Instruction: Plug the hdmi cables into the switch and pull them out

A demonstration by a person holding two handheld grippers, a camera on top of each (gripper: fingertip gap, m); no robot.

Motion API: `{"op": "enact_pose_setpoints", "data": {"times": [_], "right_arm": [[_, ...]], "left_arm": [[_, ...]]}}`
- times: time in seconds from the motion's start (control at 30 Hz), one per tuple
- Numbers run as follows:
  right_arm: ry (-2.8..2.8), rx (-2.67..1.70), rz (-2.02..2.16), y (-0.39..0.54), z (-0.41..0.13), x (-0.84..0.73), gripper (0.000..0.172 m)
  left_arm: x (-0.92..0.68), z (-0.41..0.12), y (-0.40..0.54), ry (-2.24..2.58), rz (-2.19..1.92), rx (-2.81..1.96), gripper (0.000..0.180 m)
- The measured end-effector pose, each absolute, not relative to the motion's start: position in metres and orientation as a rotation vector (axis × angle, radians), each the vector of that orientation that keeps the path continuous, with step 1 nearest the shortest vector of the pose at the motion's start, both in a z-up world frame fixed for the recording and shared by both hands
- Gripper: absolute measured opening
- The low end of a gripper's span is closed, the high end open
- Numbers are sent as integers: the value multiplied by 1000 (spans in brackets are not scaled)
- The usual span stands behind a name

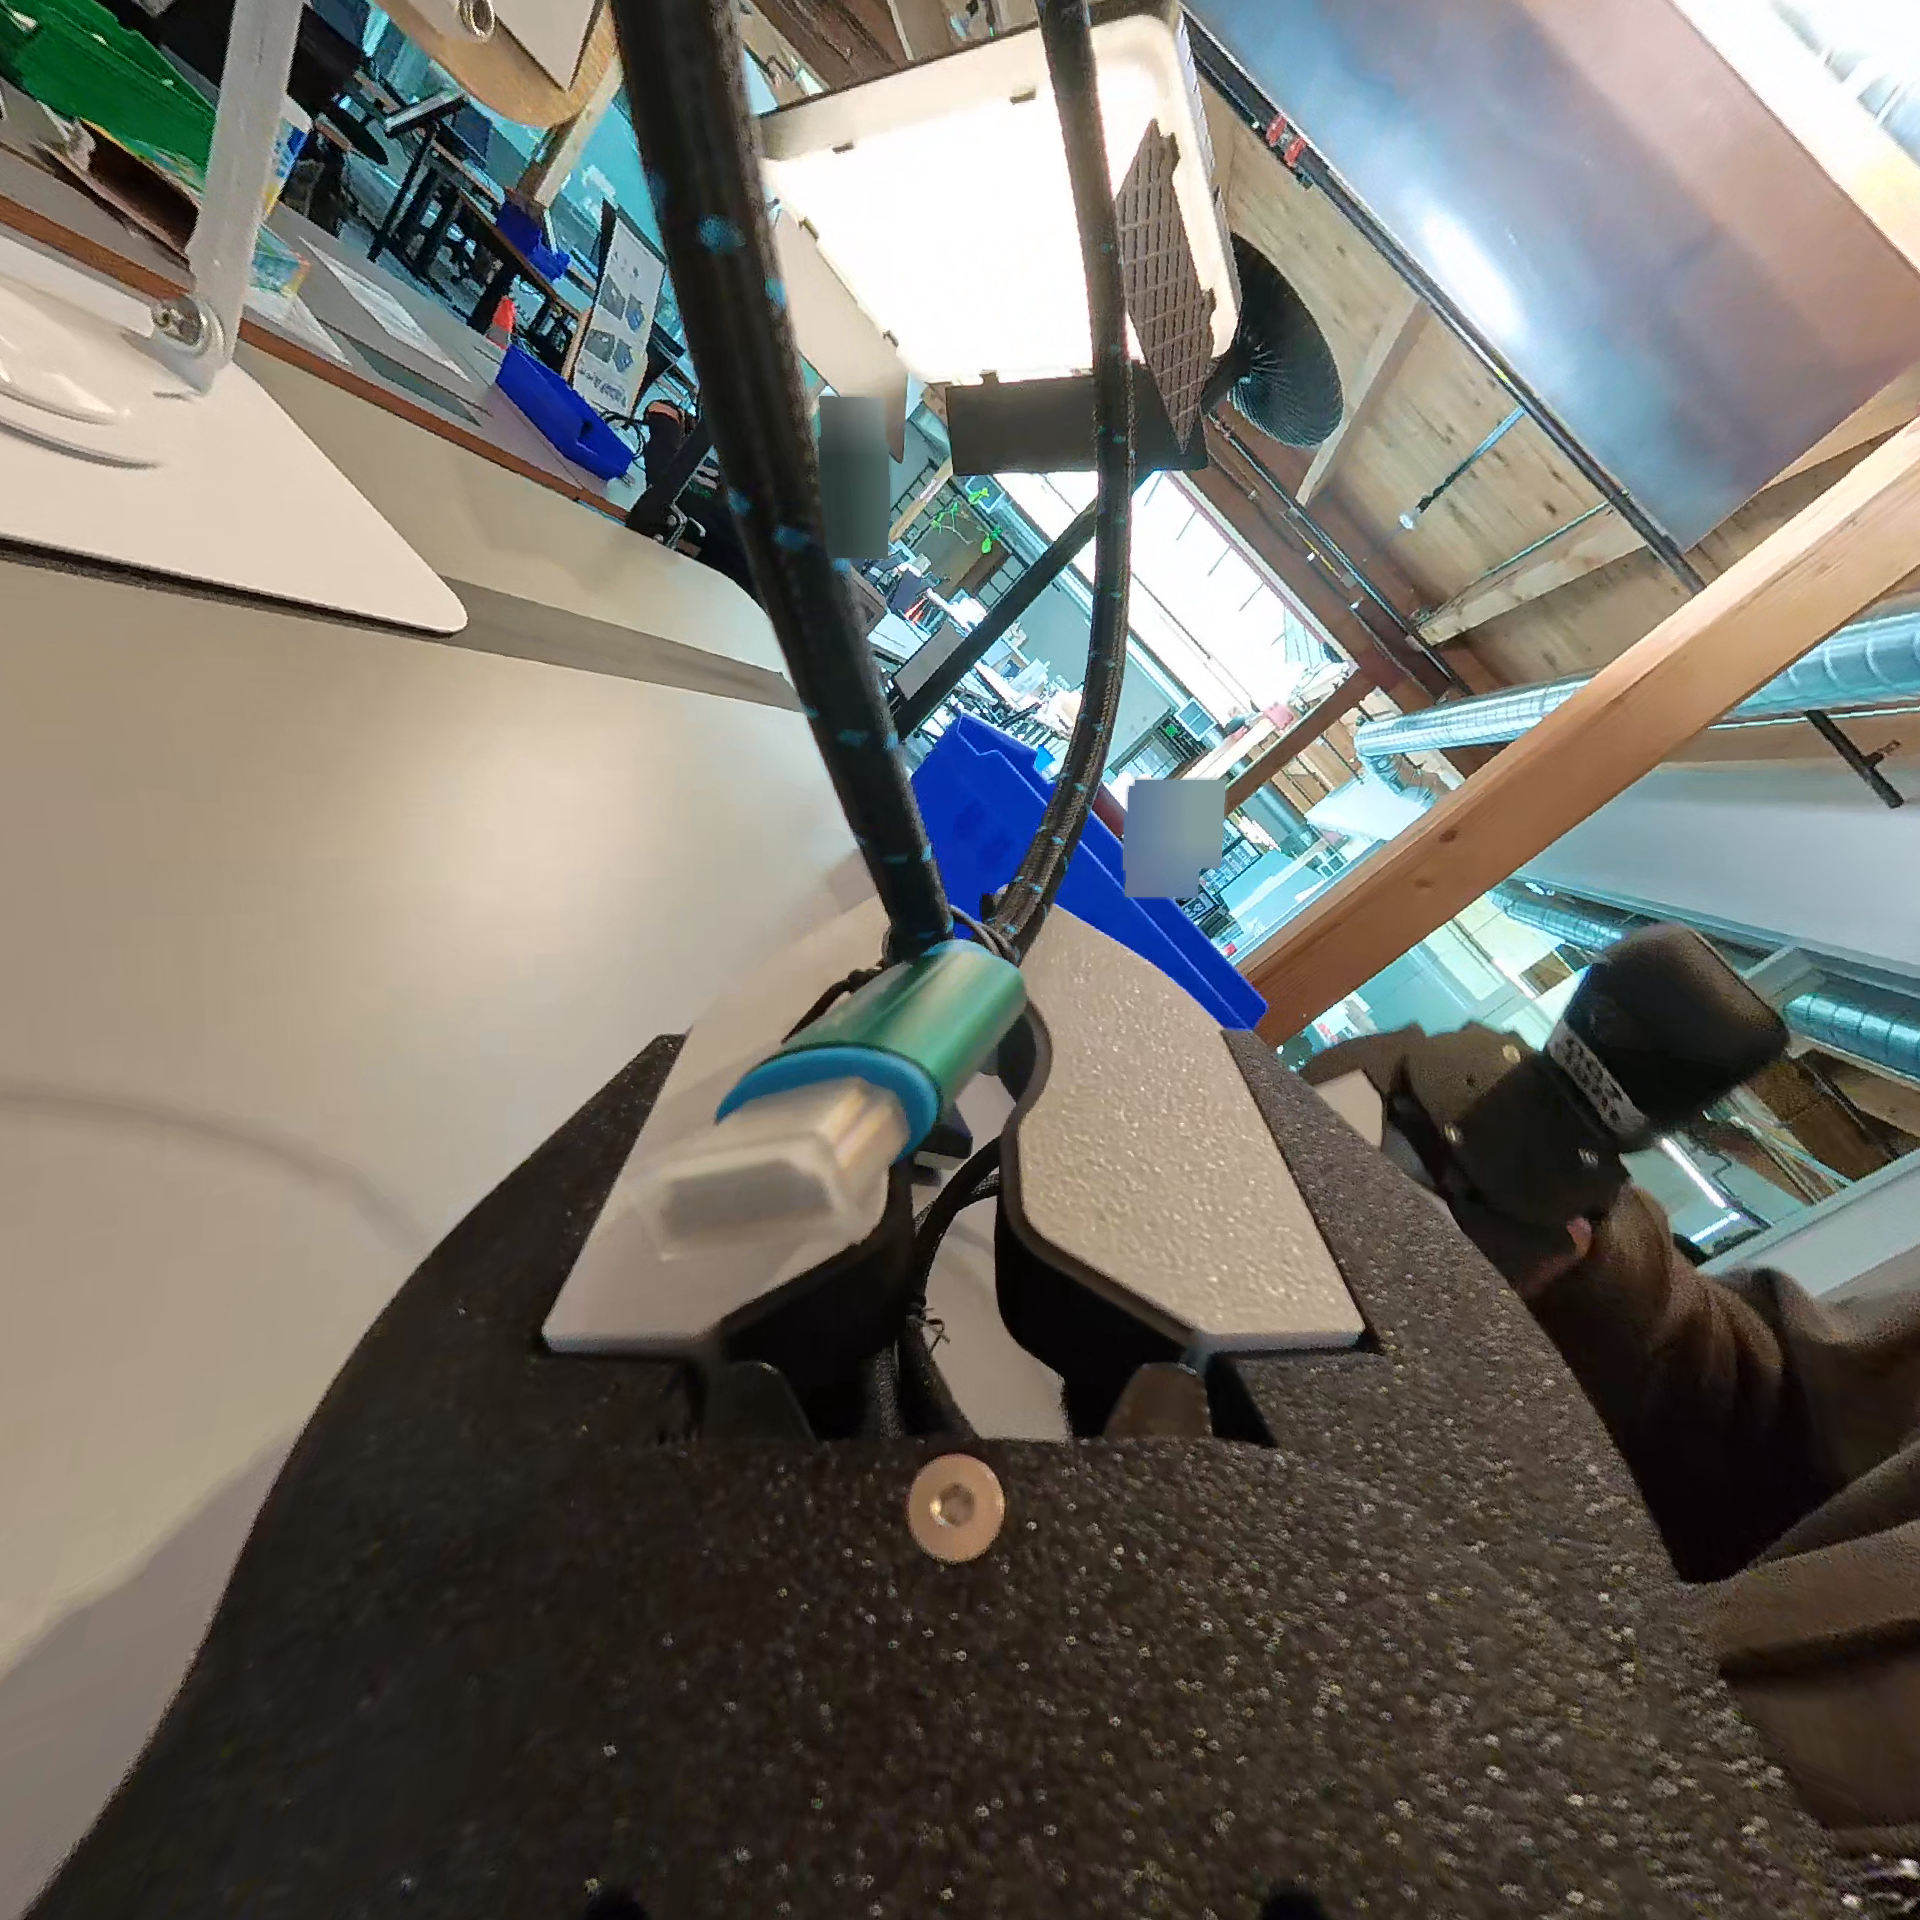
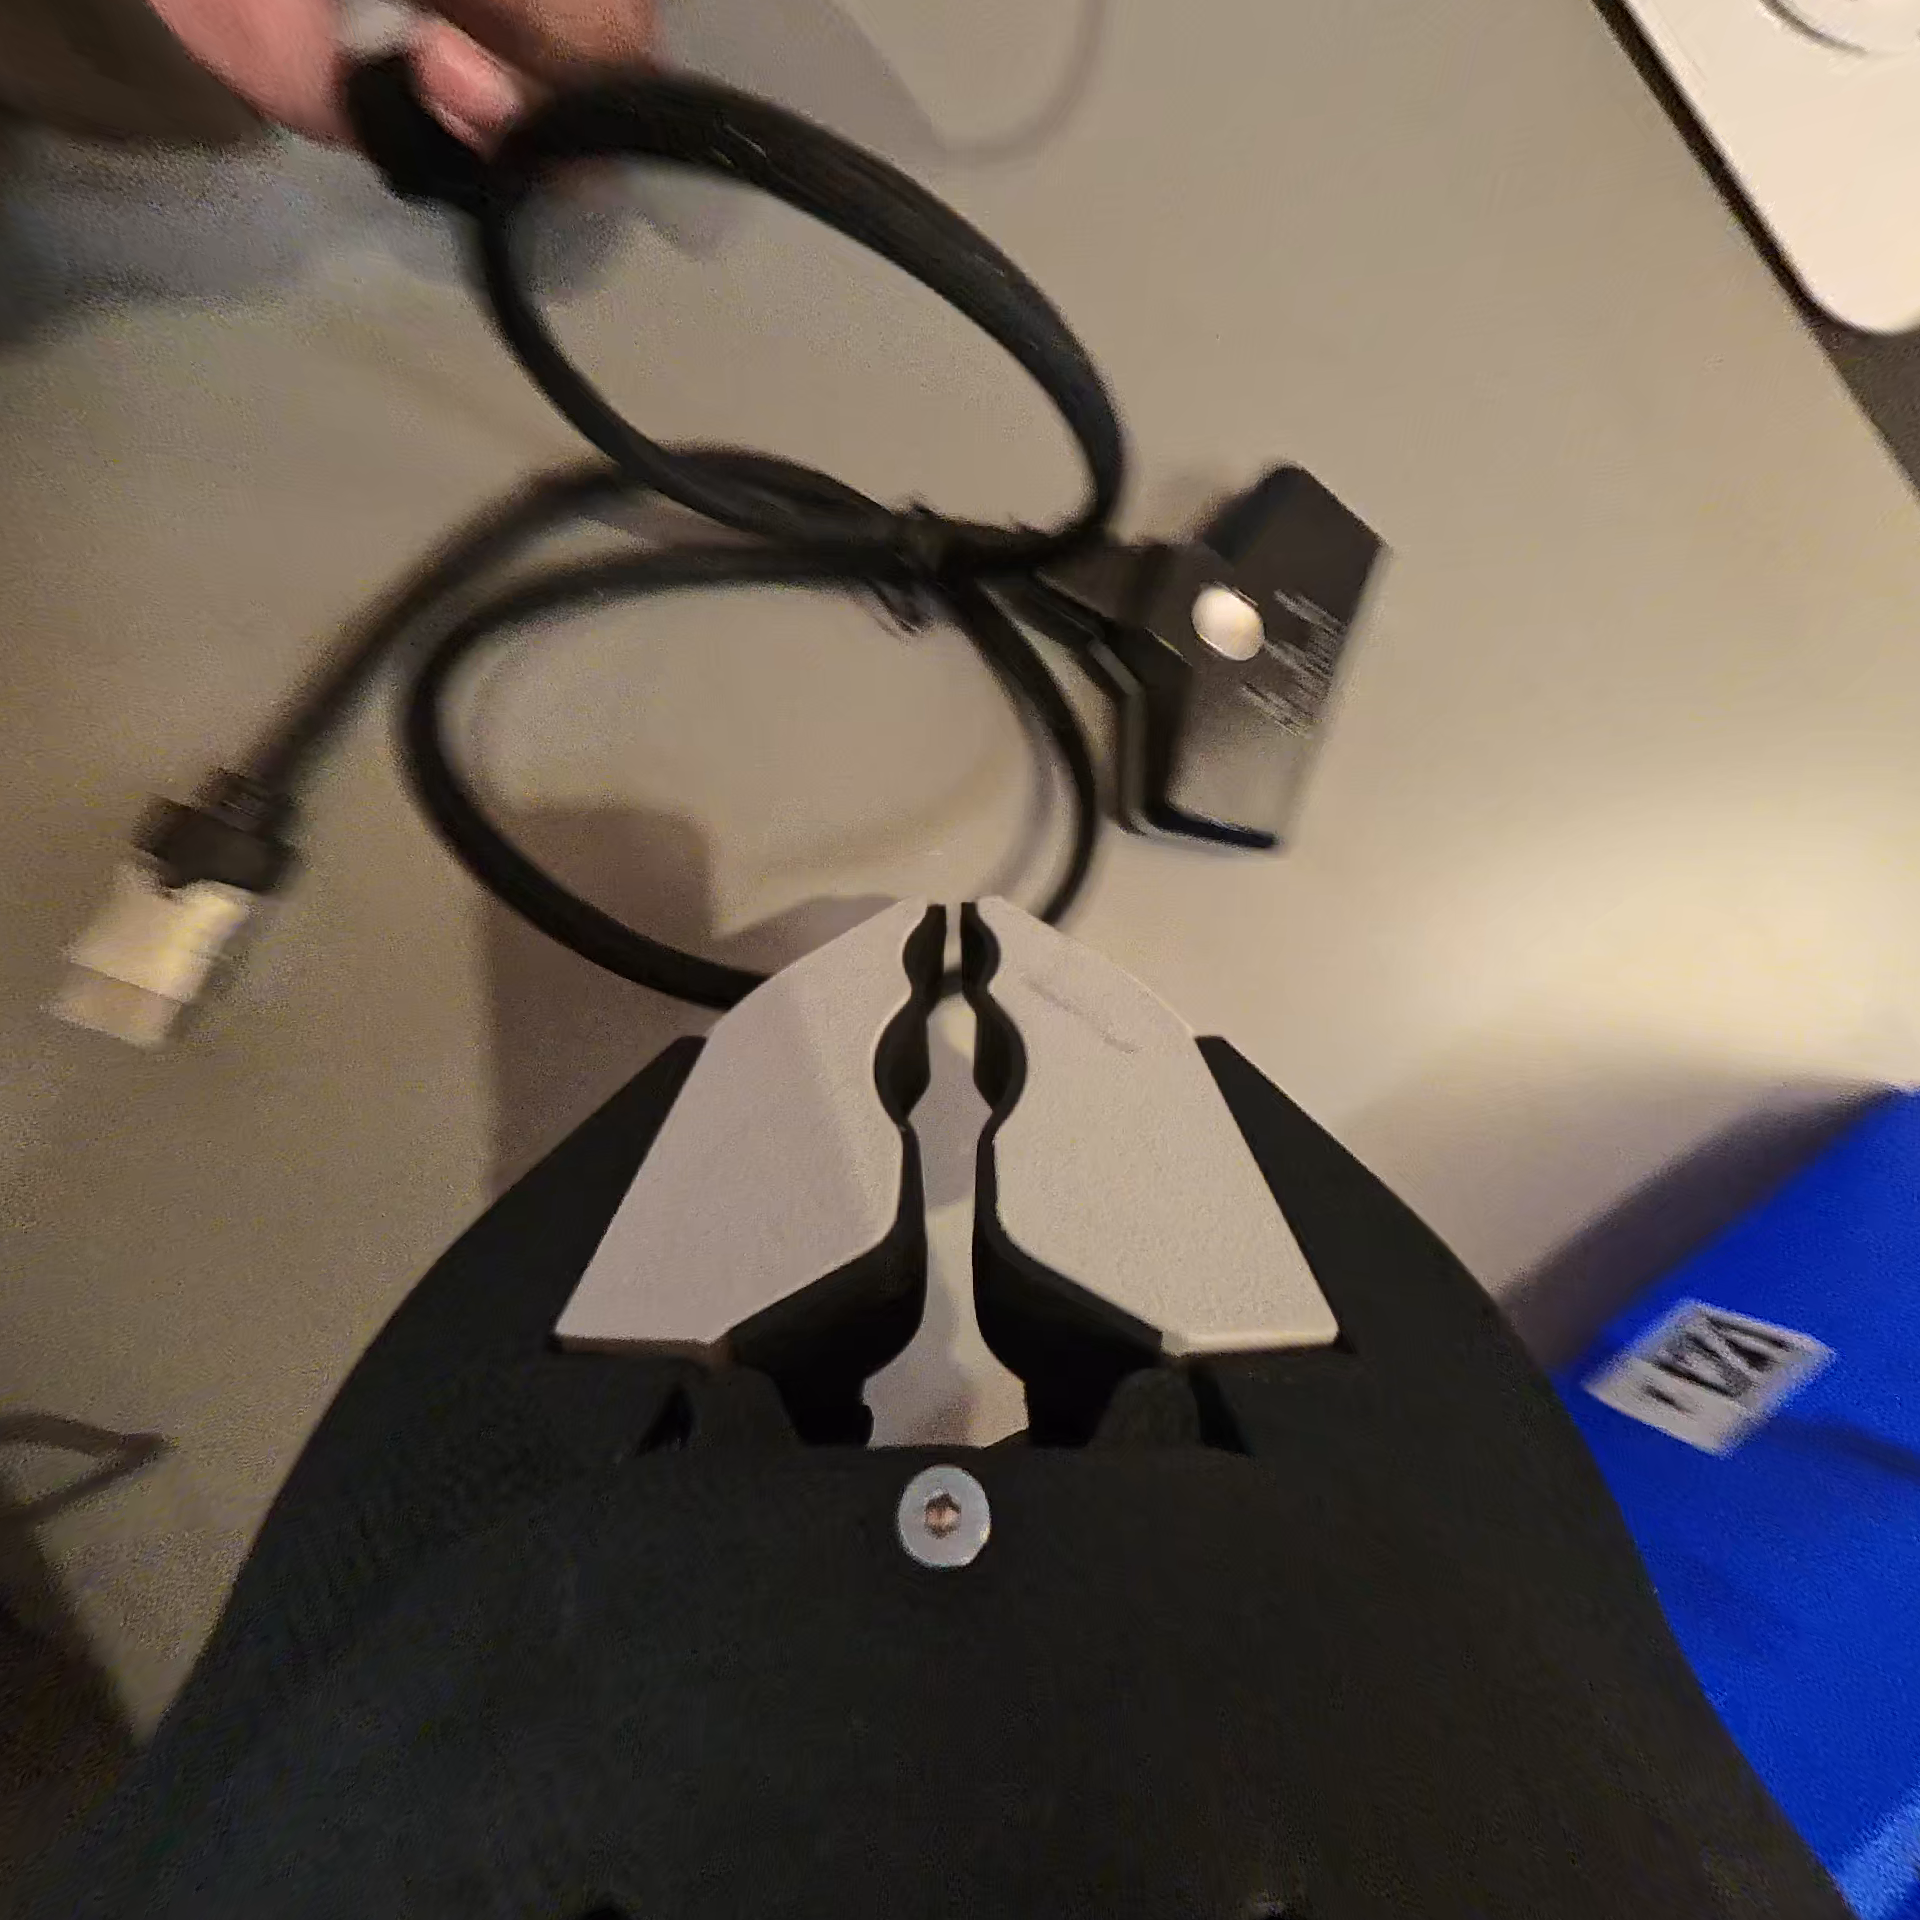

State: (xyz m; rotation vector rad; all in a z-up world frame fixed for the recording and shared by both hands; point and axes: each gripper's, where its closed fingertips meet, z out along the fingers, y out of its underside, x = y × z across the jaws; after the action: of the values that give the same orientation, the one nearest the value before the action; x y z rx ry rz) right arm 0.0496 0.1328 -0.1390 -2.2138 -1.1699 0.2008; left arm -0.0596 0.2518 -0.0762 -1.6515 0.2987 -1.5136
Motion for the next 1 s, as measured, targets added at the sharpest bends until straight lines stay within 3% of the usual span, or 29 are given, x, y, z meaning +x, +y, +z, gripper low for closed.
{"op": "enact_pose_setpoints", "data": {"times": [0.1,0.23,0.3,0.43,0.47,0.6,0.67,0.7,0.9,1.0], "right_arm": [[-1143,-2263,43,154,-135,103,6],[-885,-2293,301,161,-100,103,20],[-757,-2308,533,150,-92,77,36],[-394,-2405,807,121,-115,41,85],[-267,-2388,914,115,-118,34,87],[82,-2245,1263,103,-113,6,80],[68,-2225,1273,108,-113,-2,53],[37,-2224,1241,112,-114,-2,27],[-566,-2438,1069,104,-132,33,19],[-994,-2585,727,109,-146,88,22]], "left_arm": [[-61,-90,248,307,-1493,-1651,11],[-65,-80,242,332,-1495,-1561,11],[-65,-77,240,344,-1484,-1537,11],[-68,-71,233,368,-1505,-1474,11],[-70,-69,232,362,-1519,-1461,11],[-75,-67,235,318,-1571,-1443,11],[-75,-68,236,311,-1584,-1445,11],[-75,-68,236,313,-1584,-1445,11],[-79,-64,234,304,-1599,-1413,11],[-81,-64,235,286,-1615,-1407,11]]}}
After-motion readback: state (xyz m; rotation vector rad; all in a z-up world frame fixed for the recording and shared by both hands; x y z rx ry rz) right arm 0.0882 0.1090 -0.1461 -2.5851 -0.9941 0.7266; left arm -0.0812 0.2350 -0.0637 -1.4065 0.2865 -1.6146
